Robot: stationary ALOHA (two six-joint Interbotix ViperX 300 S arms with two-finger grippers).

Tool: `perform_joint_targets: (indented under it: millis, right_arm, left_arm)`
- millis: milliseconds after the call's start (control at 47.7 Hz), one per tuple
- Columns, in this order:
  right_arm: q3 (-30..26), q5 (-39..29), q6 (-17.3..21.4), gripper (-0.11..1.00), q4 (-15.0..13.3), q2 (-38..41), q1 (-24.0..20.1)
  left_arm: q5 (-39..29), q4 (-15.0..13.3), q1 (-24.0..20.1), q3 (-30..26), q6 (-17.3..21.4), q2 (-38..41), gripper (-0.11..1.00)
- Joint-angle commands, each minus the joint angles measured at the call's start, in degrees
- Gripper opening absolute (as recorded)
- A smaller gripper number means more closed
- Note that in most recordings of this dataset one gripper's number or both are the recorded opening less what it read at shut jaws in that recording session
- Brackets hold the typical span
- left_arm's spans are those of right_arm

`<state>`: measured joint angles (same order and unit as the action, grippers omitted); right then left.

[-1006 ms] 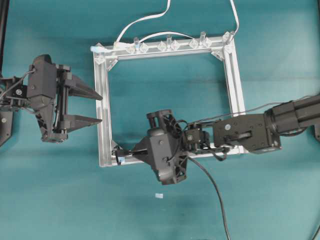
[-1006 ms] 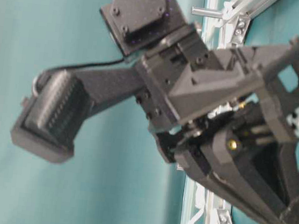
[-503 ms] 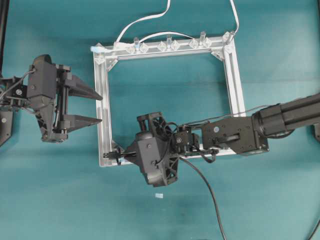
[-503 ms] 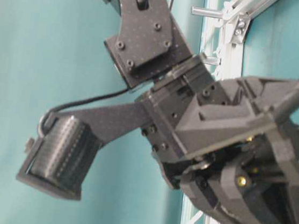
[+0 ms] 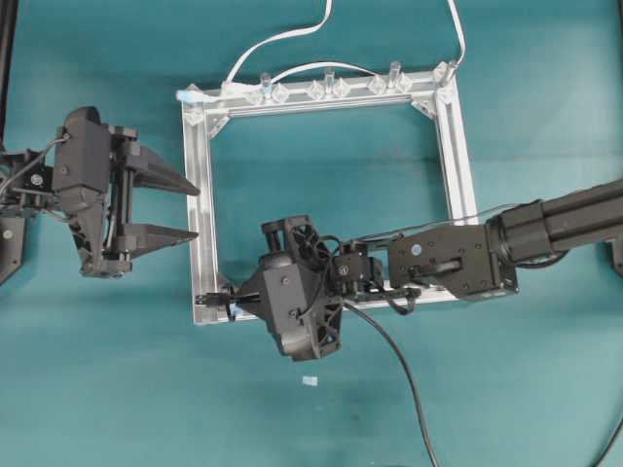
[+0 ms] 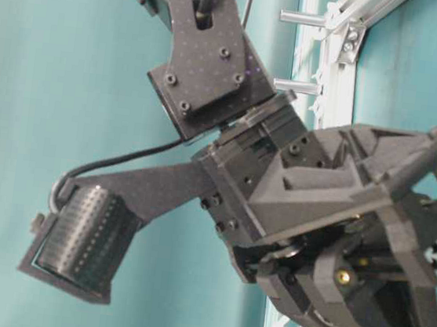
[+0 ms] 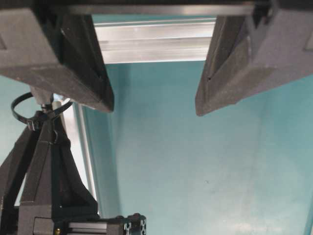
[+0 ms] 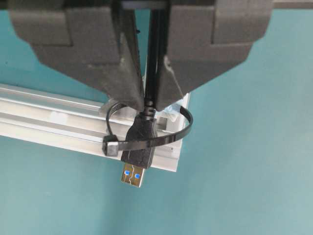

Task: Insert the wire through the string loop located on the left side.
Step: 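Push the USB plug through the black zip-tie loop with the right gripper, then move the left gripper to the plug tip and grasp it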

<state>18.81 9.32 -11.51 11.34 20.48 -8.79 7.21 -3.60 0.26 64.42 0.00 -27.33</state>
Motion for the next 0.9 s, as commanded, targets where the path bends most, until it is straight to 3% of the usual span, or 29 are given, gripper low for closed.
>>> perform_joint_targets:
  millis: [0, 671, 880]
  right_arm:
    - [-1.6, 0.2, -0.1, 0.10, -0.2, -1.2, -0.3]
    - [-1.6, 0.2, -0.1, 0.10, -0.4, -1.1, -0.3]
    - [-1.6, 0.2, -0.1, 0.10, -1.0, -1.1, -0.2]
  left_arm:
    - [0.4, 0.2, 0.6, -0.7, 0.1, -0.4, 0.69]
    - [-3.8, 0.1, 10.3, -1.1, -2.3, 0.0, 0.69]
    - [-6.9, 0.0, 11.1, -2.1, -2.5, 0.3, 0.69]
